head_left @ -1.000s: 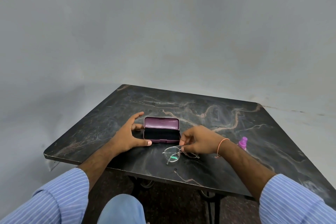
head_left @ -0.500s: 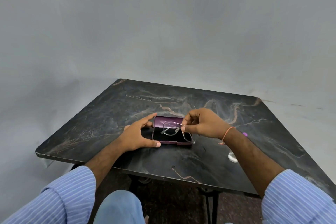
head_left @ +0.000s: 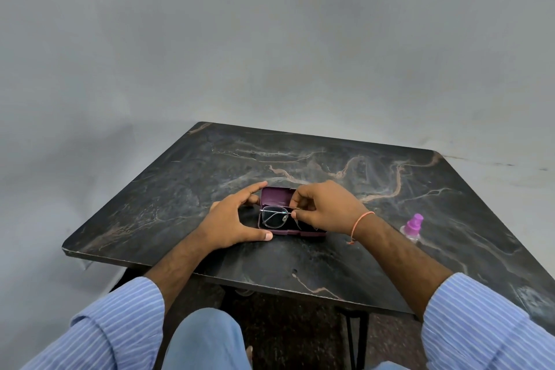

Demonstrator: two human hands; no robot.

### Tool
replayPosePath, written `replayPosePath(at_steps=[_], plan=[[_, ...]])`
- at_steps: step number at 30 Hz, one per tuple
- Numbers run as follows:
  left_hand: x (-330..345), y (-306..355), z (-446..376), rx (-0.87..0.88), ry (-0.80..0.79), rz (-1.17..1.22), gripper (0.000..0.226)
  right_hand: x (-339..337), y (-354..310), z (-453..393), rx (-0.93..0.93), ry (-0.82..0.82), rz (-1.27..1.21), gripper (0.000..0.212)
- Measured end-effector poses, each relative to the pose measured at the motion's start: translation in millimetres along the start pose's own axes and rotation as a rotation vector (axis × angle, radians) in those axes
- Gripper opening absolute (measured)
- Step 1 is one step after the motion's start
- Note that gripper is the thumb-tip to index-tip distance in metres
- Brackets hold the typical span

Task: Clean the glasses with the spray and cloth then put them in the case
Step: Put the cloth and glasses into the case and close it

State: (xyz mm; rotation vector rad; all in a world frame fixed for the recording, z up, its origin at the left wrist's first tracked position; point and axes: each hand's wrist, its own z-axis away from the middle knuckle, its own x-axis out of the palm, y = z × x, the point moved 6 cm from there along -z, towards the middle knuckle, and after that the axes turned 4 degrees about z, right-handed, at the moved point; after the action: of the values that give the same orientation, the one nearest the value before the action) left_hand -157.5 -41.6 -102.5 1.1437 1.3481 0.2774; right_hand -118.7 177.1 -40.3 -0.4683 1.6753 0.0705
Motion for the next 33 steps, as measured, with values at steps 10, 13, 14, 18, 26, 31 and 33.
replayPosePath(at_steps=[10,13,14,18,26,31,33], plan=[[1.2,1.4,0.0,0.005,0.004,0.013,0.117,6.4,-2.8,9.2,-0.075,0.068,0.117,0.024],[1.1,0.8,0.0,0.007,0.001,0.013,0.118,8.4,-3.2,12.2,-0.064,0.099,0.133,0.027],[1.2,0.8,0.0,0.009,0.0,0.013,0.118,8.5,-3.7,13.4,-0.063,0.102,0.13,0.029],[1.7,2.5,-0.3,0.02,-0.01,0.014,0.119,4.1,-6.1,19.4,-0.063,0.14,0.16,0.032],[2.8,0.4,-1.3,0.056,-0.031,0.017,0.103,-13.6,5.7,34.7,0.048,0.41,0.162,0.033],[3.2,-0.4,-2.3,0.054,-0.011,0.012,0.093,-2.0,9.2,35.9,0.033,0.32,0.076,0.035],[2.6,-1.9,-2.1,0.045,0.0,0.02,0.089,1.6,10.1,37.7,0.036,0.301,0.042,0.033]])
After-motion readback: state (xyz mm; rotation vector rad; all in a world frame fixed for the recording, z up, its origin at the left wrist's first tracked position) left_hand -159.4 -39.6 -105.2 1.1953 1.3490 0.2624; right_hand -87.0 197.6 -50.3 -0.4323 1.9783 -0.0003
